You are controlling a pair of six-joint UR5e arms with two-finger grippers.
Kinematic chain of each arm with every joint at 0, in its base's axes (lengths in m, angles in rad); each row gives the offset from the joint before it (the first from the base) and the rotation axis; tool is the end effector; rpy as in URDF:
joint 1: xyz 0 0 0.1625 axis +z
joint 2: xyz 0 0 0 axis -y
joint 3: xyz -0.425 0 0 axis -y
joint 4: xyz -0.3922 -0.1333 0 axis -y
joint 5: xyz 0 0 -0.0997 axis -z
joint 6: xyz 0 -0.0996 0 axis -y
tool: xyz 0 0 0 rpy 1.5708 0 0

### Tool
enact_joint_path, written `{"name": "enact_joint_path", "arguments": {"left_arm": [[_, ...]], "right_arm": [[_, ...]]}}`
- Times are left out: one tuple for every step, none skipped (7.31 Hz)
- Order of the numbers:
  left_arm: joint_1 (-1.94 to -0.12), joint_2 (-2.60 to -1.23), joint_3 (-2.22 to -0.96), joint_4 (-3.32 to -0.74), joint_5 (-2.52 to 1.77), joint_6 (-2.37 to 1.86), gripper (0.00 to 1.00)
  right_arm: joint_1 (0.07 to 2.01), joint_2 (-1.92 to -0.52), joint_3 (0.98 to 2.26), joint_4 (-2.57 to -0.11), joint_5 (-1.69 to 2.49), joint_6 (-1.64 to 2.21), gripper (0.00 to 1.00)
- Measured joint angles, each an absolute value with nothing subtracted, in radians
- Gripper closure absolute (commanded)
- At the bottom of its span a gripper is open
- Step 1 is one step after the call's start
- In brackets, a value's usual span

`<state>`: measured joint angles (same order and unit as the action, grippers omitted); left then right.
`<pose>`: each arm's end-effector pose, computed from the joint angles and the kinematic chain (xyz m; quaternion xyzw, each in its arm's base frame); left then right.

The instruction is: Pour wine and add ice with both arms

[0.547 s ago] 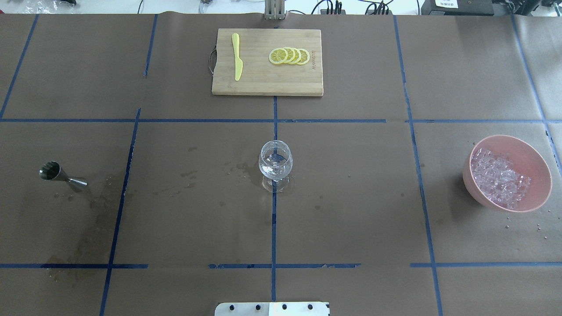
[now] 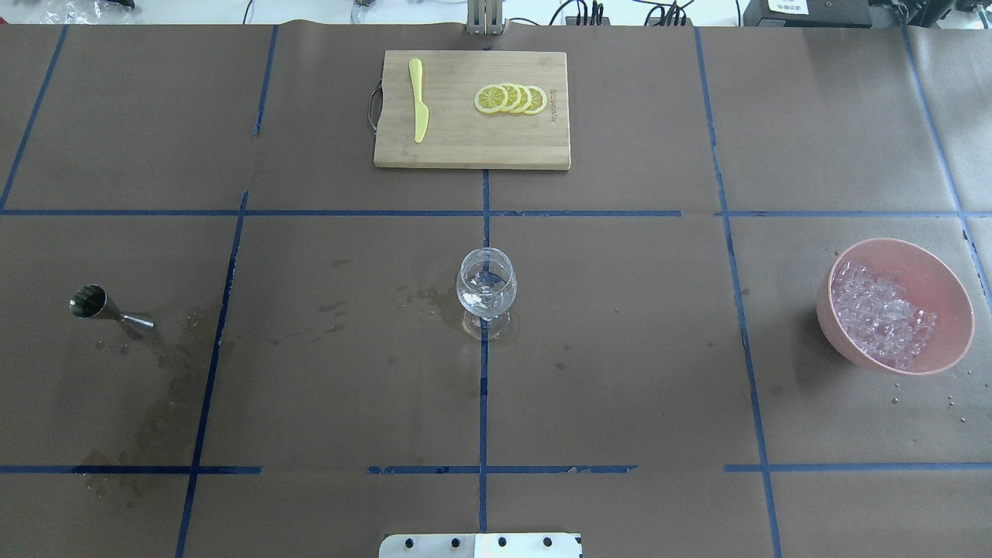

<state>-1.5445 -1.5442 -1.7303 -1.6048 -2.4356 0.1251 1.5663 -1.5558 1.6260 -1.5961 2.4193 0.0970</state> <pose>-0.0447 -0.4878 0.5825 0.0962 0.4133 0.1033 0.8996 0.0563 -0.5004 0.6212 -0.0004 -0.4120 0.0329 0.9106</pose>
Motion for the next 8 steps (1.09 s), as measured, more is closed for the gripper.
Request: {"name": "enact_joint_path", "arguments": {"left_arm": [[-1.545,-1.537,-1.73,-1.605,-2.434,0.126,0.0],[-1.545,-1.533,-1.73,-1.606,-2.434,0.126,0.0],[-1.546,-1.525,-1.736,-1.608,-2.435,0.124,0.0],[-1.547,-1.502,-1.757,-1.611,-2.438,0.124,0.0],[-1.547,-1.481,-1.784,-1.614,-2.442,0.125,0.0],[-1.548,-1.472,-1.805,-1.616,-2.446,0.125,0.0],[-1.548,-1.467,-1.819,-1.617,-2.449,0.126,0.0],[-1.549,-1.466,-1.831,-1.618,-2.45,0.125,0.0]], "right_arm": [[1.566,-1.556,1.626,-1.595,2.419,0.097,0.0],[1.565,-1.556,1.626,-1.594,2.419,0.097,0.0],[1.562,-1.555,1.625,-1.593,2.421,0.097,0.0],[1.554,-1.555,1.625,-1.587,2.425,0.096,0.0],[1.544,-1.558,1.625,-1.577,2.428,0.096,0.0],[1.539,-1.567,1.623,-1.563,2.428,0.096,0.0],[1.531,-1.577,1.618,-1.539,2.433,0.1,0.0],[1.522,-1.587,1.61,-1.504,2.449,0.103,0.0]]}}
